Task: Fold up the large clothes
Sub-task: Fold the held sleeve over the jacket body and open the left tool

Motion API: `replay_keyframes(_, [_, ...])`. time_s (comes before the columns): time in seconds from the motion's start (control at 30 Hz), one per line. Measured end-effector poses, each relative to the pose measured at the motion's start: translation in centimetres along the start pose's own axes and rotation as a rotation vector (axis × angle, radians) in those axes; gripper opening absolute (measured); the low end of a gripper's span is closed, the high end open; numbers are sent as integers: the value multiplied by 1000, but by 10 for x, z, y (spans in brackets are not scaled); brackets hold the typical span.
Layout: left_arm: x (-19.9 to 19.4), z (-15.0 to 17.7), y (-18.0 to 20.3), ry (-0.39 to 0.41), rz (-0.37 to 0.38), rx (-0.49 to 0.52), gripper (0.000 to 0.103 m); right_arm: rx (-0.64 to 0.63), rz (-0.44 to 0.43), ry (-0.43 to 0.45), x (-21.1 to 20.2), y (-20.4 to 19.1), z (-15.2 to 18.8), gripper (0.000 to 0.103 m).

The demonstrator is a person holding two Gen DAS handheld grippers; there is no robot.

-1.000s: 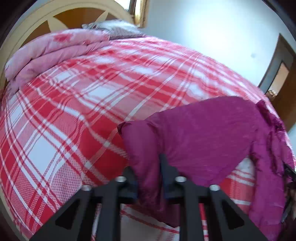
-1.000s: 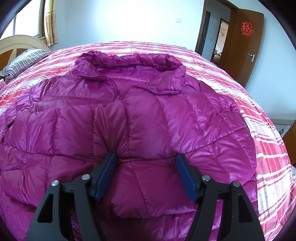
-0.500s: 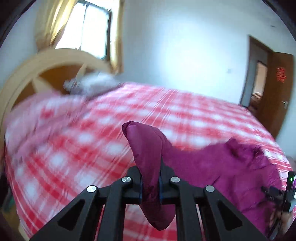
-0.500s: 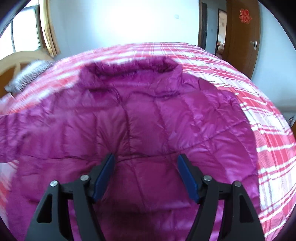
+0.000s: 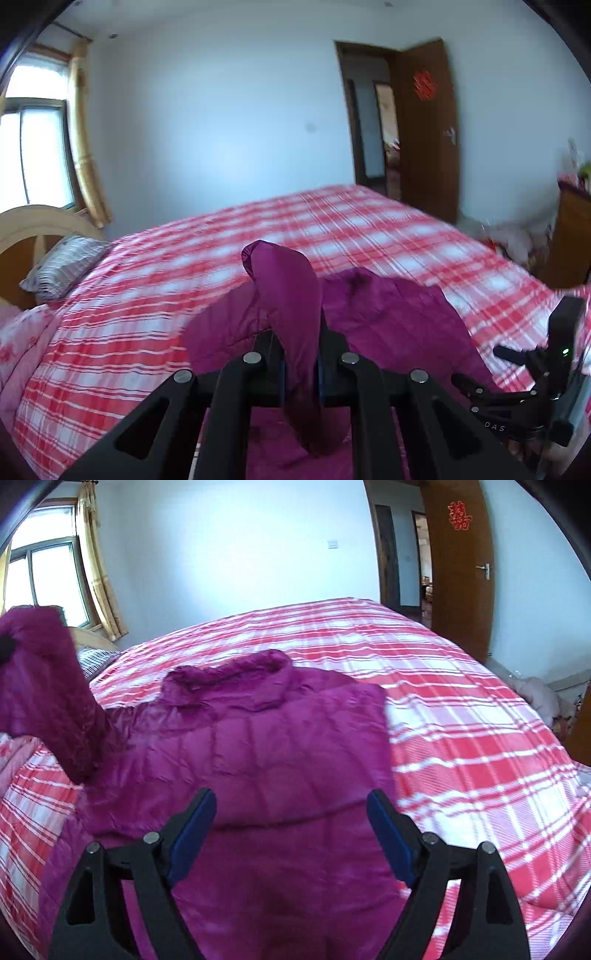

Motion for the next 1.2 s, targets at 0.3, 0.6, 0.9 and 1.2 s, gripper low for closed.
replay_keyframes(0.3, [83,29,78,-160,-19,60,15,95,16,12,9,43,20,86])
replay_keyframes(0.6, [70,25,113,-95,15,118,82,223,-40,6,24,67,32,86])
replay_keyframes(0.9, [57,25,16,-21,-154,71,87,194,-41,86,-21,49,10,86])
replay_keyframes(1.2, [154,87,-112,-319,-381,-105,87,145,-187,-120,47,-13,-28,70])
Point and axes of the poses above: each gripper's, at about its wrist camera, not at the fingertips, and x roughly the way its jaws point, y to its right, z to its underside, the point moved 3 cm from there along x, roughly the way its jaws point, and after that the axes turned 10 degrees about -y, right-handed, at the moved point
